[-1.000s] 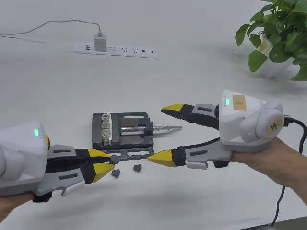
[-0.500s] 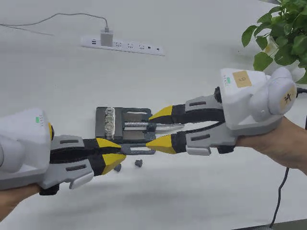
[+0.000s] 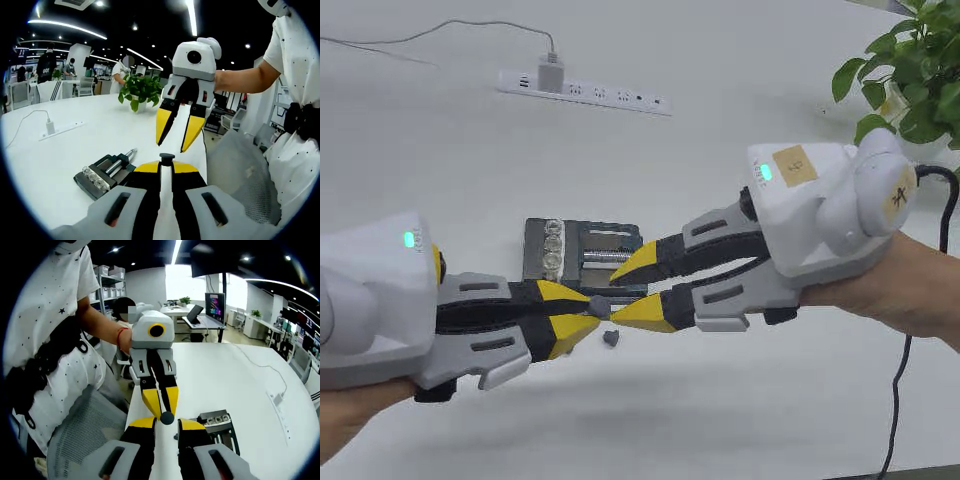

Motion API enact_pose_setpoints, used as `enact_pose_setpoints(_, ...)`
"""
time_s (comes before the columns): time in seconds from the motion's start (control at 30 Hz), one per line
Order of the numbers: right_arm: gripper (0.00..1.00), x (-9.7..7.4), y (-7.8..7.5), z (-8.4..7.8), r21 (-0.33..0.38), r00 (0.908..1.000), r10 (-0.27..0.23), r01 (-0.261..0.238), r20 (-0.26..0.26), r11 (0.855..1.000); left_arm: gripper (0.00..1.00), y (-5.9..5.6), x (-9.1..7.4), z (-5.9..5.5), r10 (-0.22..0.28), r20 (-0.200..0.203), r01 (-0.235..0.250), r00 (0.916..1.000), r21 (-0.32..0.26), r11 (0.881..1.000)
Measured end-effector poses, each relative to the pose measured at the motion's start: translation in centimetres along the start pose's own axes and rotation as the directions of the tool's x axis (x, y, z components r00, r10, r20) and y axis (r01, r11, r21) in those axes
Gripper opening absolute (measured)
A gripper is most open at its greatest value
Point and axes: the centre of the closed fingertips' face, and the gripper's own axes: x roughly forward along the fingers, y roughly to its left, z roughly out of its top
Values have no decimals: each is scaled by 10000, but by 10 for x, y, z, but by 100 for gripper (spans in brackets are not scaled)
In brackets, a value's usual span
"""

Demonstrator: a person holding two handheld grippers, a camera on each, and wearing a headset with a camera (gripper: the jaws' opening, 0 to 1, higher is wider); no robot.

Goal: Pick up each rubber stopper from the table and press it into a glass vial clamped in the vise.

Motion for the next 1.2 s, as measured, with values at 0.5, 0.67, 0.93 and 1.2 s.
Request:
enact_pose_setpoints(0.5,10,3,5,0,-261,9994,200,-207,-267,9994,4,-5,2,3,-185,73,184,9998,92,9998)
enact_pose_setpoints(0.67,9,3,5,0,-310,9993,231,-241,-295,9992,4,-6,2,3,-224,51,224,9997,129,9997)
enact_pose_setpoints(0.93,9,3,8,-1,-370,9983,390,-406,-430,9985,3,-9,1,2,-336,-97,339,9994,362,9988)
enact_pose_setpoints(1.2,8,3,10,-1,-312,9973,516,-533,-525,9981,3,-10,1,1,-435,-226,447,9988,561,9974)
